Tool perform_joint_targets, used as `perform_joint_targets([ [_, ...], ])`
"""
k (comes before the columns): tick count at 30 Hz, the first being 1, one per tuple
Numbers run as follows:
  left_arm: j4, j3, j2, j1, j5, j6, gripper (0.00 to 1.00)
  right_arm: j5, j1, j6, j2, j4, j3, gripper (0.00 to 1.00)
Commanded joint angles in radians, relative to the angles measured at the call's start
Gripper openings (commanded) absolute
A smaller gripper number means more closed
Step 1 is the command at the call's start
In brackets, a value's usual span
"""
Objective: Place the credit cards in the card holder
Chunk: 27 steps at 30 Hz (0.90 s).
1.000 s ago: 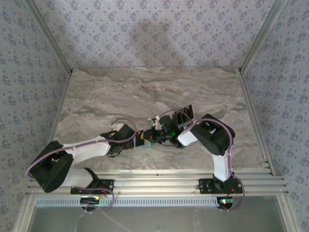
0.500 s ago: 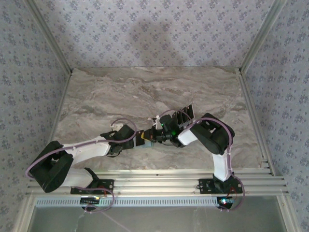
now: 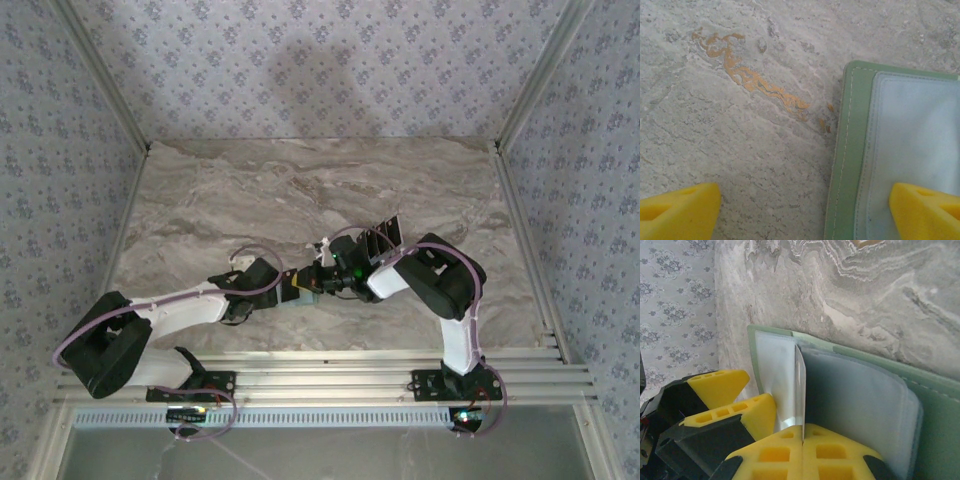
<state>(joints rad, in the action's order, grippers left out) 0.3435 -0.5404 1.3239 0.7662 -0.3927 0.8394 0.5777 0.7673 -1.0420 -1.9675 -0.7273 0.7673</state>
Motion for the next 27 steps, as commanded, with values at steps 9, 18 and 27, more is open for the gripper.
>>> perform_joint_targets([
  [9,0.049,0.023,0.012,0.002,0.003,0.001,0.88,-0.028,0.018,0.034,-0.015,0.075,0.011,0.00],
  [18,0.054,0.023,0.008,0.002,0.002,0.000,0.88,-0.027,-0.020,0.044,-0.008,0.073,-0.002,0.00],
  [27,0.050,0.023,0.014,0.002,0.002,0.000,0.88,-0.025,-0.038,0.073,0.008,0.104,-0.006,0.00],
])
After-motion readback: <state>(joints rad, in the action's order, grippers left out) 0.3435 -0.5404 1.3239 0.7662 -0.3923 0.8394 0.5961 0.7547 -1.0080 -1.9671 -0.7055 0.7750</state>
